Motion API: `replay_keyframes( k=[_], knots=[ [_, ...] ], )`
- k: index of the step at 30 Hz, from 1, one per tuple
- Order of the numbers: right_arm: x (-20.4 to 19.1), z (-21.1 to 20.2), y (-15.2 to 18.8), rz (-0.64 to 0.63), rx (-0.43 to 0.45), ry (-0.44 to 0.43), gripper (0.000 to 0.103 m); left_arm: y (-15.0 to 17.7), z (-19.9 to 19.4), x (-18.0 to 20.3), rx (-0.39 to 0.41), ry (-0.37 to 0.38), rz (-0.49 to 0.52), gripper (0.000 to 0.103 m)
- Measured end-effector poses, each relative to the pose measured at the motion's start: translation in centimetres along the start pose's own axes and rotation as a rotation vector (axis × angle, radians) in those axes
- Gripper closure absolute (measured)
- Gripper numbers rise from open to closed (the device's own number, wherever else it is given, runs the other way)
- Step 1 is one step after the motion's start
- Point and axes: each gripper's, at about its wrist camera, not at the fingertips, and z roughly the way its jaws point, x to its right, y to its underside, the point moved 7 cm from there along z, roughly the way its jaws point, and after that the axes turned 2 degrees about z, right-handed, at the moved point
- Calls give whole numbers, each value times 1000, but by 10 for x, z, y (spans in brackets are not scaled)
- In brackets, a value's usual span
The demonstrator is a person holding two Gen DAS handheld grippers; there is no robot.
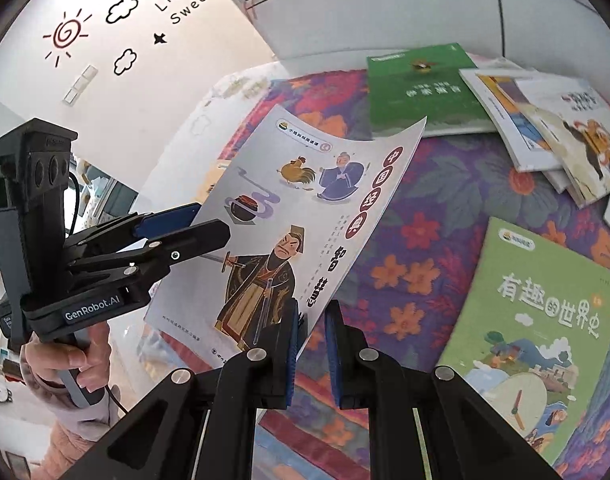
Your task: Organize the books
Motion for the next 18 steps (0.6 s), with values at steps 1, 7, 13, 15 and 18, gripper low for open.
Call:
replay_keyframes(
  k=[1,7,13,15,18],
  knots=[
    [-5,2,-2,-5,2,-1,90,-1,-3,-6,4,2,-5,58],
    [-33,19,-13,-34,-3,-7,90,0,-16,-42,25,14,-50,58],
    [-65,50,-24,-66,-23,-12,90,7,-22,-86,37,8,-109,58],
    [-74,63,-27,-76,-37,-21,90,10,-22,-101,36,2,-127,58],
    [-87,84,-29,-88,-59,-32,90,16,-19,-120,29,-7,-153,58]
  ],
)
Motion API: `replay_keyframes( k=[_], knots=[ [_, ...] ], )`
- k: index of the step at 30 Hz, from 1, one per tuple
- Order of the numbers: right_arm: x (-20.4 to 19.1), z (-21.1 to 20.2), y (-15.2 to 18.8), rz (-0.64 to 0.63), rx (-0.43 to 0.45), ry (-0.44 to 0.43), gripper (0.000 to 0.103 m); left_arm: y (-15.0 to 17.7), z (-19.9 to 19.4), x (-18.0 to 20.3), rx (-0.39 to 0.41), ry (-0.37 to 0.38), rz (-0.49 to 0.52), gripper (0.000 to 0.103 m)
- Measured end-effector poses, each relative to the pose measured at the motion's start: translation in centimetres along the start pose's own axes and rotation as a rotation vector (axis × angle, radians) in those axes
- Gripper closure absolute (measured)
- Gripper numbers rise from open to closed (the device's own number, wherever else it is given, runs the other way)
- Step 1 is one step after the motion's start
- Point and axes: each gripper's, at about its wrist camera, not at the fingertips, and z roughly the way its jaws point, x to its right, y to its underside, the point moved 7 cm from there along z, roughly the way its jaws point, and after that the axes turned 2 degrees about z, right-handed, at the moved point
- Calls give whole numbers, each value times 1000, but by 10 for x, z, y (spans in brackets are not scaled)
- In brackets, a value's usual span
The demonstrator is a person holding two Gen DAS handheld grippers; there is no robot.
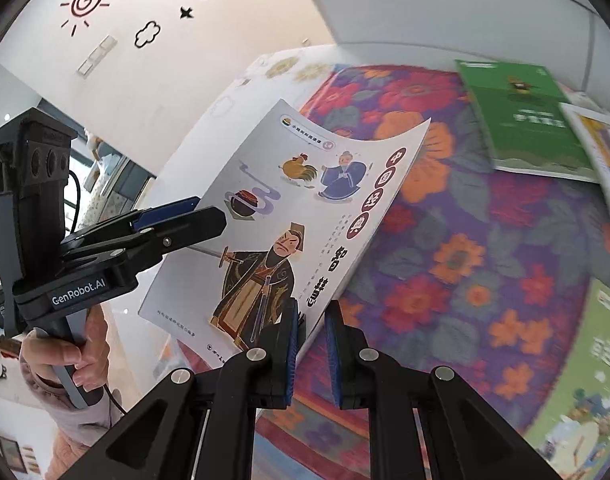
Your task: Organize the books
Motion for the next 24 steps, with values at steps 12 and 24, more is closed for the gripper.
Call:
replay_keyframes(
  k=[12,24],
  knots=[
    [-1,59,5,31,-87,-10,90,22,24,-47,-63,-47,-34,58],
    [8,61,12,59,-89,-15,88,29,42,-62,-109,-83,-33,58]
  ],
)
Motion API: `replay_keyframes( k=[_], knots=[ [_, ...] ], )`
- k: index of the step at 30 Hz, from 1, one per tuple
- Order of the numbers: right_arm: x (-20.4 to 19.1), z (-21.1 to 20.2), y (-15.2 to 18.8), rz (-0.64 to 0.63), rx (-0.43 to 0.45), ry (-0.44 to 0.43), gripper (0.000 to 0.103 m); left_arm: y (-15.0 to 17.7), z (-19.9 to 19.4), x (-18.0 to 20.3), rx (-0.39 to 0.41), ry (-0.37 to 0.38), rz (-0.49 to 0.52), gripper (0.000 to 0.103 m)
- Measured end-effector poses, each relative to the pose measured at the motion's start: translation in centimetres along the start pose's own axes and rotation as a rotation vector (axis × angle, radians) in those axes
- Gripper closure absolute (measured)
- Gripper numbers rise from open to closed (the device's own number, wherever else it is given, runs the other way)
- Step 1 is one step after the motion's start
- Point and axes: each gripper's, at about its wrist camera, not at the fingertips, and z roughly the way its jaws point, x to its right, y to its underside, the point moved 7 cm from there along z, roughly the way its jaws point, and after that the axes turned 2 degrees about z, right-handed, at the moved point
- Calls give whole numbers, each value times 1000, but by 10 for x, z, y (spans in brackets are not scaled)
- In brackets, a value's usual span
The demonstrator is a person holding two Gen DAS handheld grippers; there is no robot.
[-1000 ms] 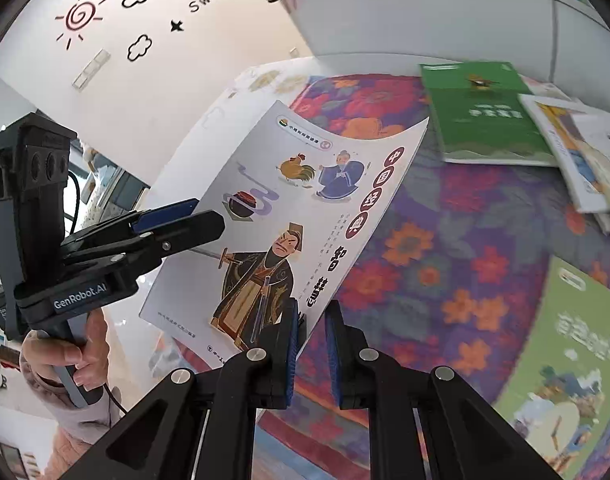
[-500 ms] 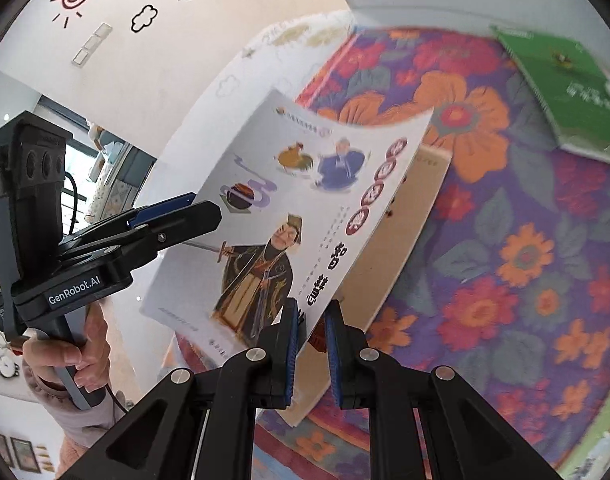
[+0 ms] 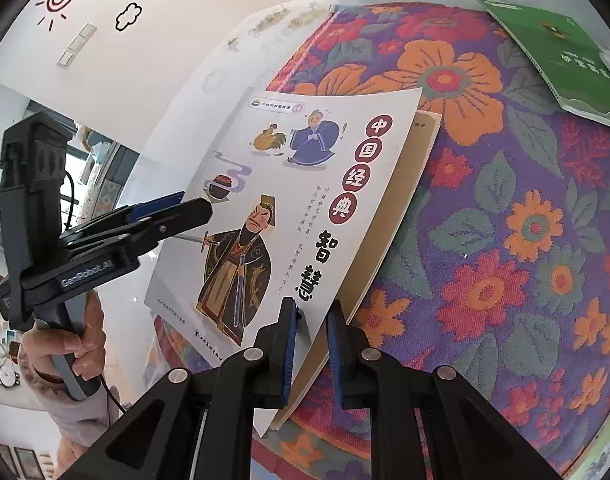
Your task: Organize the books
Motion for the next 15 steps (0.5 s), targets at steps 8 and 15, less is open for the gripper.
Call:
replay_keyframes(
  k=[8,15],
  knots=[
    [-5,1,1,-27,-4,39,87,2,10,-5,-13,6,-10,58],
    [-10,3,1,-23,4,56,86,1,13,-4,-7,-12,-4,56]
  ],
)
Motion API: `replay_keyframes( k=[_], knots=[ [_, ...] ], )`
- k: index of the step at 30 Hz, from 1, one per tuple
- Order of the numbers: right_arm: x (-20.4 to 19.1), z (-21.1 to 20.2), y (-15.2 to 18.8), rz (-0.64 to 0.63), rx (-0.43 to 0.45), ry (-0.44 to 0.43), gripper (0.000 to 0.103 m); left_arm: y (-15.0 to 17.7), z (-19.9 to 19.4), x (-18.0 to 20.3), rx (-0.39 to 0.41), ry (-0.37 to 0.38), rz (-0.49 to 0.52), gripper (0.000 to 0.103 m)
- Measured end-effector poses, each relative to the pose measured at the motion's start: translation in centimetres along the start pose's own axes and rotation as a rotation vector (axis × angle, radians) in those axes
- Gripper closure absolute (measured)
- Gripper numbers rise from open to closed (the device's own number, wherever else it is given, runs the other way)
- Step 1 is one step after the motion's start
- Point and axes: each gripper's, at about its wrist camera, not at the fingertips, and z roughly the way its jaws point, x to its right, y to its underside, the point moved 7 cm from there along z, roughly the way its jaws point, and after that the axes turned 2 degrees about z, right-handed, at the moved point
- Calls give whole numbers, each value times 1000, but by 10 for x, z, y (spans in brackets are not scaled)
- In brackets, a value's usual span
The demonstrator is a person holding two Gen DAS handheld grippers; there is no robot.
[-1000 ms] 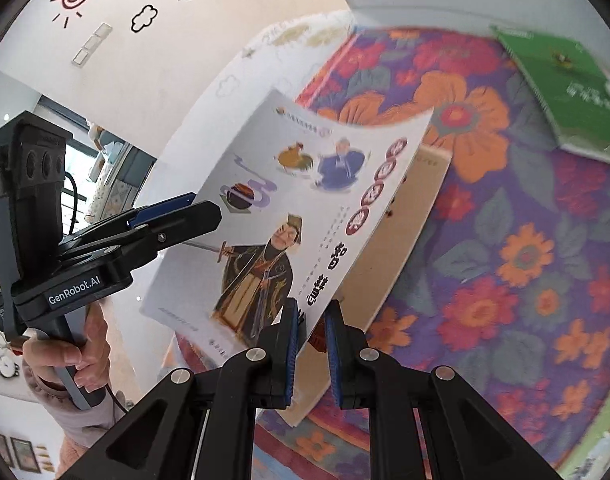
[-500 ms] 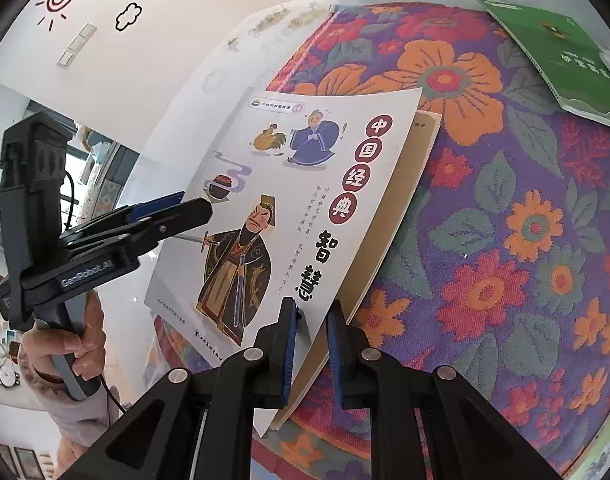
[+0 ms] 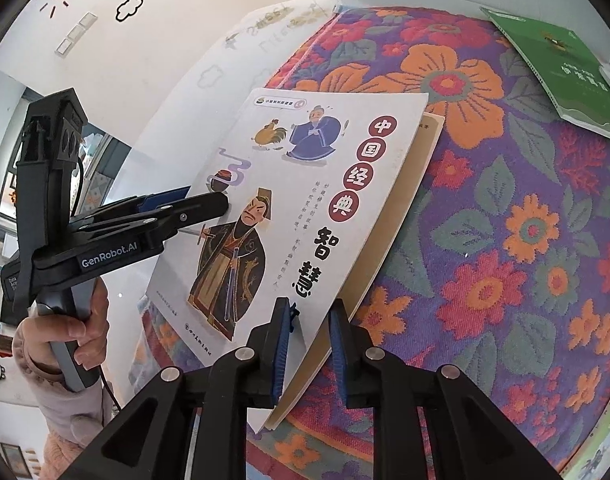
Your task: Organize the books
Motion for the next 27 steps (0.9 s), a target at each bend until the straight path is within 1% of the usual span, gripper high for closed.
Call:
replay_keyframes(
  k=[3,6,9,11,15,20,23,25,27],
  knots=[
    [1,-1,1,18,-3,-7,85,-1,0,1,2,-2,8,56],
    [5,-3,3,60,-10,-16,85,-2,1,-2,9,29,-6,56],
    [13,-7,5,85,-7,31,85,-3,2,-2,13,42,-24,56],
    [17,-6,7,87,-18,49,85,-4,2,0,14,22,-15,56],
    [17,-2,10,106,-29,2,85,-5,4,4,15,-6,-11,54],
    [12,3,13,107,-33,-15,82,-7,4,5,12,-24,-1,54],
    [14,2,15,132,-26,-25,82,-8,4,4,15,-34,6,54],
    [18,0,17,144,-18,-37,82,-11,2,5,23,-67,15,54],
    [22,-1,17,154,-13,-56,82,-16,-2,8,48,-103,29,52]
  ],
)
